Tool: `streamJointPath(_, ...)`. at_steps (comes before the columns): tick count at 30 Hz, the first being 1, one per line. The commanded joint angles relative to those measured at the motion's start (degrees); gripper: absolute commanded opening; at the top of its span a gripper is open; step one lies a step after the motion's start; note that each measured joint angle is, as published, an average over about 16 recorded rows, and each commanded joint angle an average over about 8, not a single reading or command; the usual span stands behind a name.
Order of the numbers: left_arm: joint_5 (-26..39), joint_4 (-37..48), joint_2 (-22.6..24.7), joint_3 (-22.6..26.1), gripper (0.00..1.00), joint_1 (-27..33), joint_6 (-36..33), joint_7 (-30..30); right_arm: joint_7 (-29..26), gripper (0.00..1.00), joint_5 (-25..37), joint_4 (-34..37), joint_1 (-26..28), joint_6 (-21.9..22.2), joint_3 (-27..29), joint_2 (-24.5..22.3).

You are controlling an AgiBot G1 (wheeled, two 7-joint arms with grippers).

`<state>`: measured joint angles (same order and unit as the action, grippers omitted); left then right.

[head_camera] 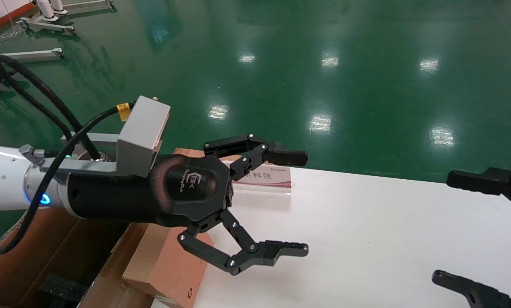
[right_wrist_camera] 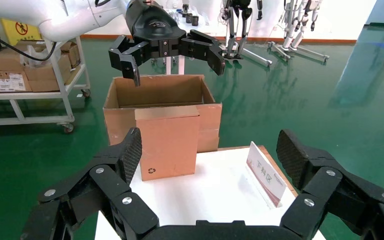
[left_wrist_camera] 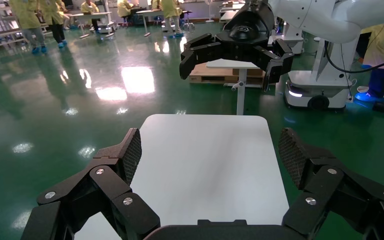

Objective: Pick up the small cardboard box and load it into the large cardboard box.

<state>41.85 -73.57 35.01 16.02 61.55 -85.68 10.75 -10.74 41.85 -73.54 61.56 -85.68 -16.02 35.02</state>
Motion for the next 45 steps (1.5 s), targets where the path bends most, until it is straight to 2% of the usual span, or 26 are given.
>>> streamJointPath(1, 0.0, 0.0, 0.0, 0.0, 1.00, 0.0, 0.0, 0.0, 0.0, 1.00, 0.0, 0.0, 0.0, 0.0, 0.0, 0.0)
streamJointPath(16, 0.3, 0.1, -0.1, 0.1, 1.00, 0.0, 0.1, 0.1, 0.0, 1.00, 0.0, 0.0, 0.0, 0.0, 0.0, 0.0)
streamJointPath(23, 4.6, -0.1, -0.3, 2.2, 1.00, 1.5, 1.5, 2.8, 0.0, 1.00, 0.0, 0.0, 0.0, 0.0, 0.0, 0.0)
streamJointPath(29, 12.8, -2.1, -0.6, 4.9, 1.00, 5.5, 3.9, 6.0, 0.0, 1.00, 0.0, 0.1, 0.0, 0.0, -0.1, 0.0)
streamJointPath(35, 23.8, -3.7, 0.5, 8.9, 1.00, 11.9, 5.3, 10.7, 0.1, 1.00, 0.0, 0.1, 0.0, 0.0, -0.1, 0.0)
streamJointPath(40, 34.6, -4.0, 3.4, 13.6, 1.00, 18.7, 4.6, 17.4, 0.1, 1.00, -0.1, 0.1, 0.1, 0.0, -0.1, 0.0)
streamJointPath(45, 44.1, -4.1, 8.2, 18.6, 1.00, 25.4, 2.0, 25.1, 0.1, 1.00, -0.1, 0.1, 0.1, 0.0, -0.1, 0.0)
